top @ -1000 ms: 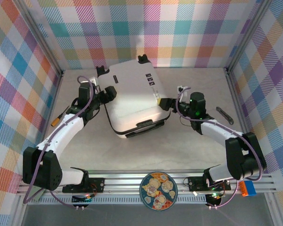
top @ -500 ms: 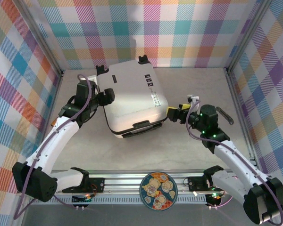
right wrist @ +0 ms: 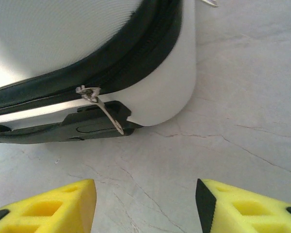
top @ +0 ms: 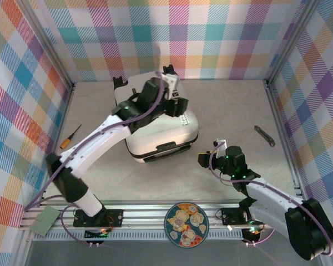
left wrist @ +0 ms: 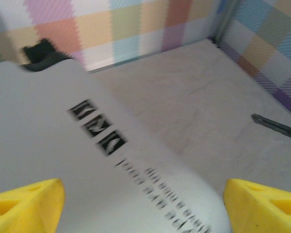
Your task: Pack the luggage
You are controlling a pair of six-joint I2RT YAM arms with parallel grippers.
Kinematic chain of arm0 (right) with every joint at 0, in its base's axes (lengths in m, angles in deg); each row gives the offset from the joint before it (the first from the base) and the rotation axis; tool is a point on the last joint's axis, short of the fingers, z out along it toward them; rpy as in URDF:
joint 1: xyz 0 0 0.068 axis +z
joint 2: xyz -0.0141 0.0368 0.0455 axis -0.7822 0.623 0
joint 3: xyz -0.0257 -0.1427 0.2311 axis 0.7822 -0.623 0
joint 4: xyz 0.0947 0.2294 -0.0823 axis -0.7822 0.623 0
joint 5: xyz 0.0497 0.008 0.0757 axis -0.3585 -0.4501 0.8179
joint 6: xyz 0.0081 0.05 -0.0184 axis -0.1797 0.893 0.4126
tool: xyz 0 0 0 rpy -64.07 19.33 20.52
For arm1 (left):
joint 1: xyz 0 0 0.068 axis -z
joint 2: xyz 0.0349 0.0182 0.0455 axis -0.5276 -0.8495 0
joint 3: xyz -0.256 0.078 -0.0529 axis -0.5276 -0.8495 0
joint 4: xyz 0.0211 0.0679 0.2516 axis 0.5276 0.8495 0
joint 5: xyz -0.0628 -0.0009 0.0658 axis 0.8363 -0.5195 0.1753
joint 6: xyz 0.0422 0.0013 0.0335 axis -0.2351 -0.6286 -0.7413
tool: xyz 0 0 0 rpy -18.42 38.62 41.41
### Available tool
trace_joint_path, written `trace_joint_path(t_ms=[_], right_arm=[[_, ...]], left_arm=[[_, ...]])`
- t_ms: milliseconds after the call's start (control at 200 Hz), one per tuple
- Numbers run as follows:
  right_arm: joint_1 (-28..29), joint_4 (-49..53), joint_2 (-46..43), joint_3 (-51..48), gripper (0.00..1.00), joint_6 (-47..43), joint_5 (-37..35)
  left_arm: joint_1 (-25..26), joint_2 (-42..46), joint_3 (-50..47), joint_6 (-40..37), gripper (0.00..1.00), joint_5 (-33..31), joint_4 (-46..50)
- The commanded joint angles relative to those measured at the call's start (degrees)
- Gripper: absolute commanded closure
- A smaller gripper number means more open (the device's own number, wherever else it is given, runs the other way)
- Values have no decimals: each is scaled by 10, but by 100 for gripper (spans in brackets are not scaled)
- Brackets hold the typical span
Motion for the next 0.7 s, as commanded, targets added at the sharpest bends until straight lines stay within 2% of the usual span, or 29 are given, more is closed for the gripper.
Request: trace_joint_path(t_ms=[0,155,460,695], right_arm=[[14,-95,34,3,46,-13,-5],[26,-127,84,17,52,-14,-2],[39,-164,127,37,54,-25,5],[50,-184,171,52,54,-27,9]], left_arm=[[16,-49,67,-24,15,27,23],[23,-132,149,-13,15,39,17],[40,-257,279,5,15,58,0],[47,-321,318,21,14,68,-48]])
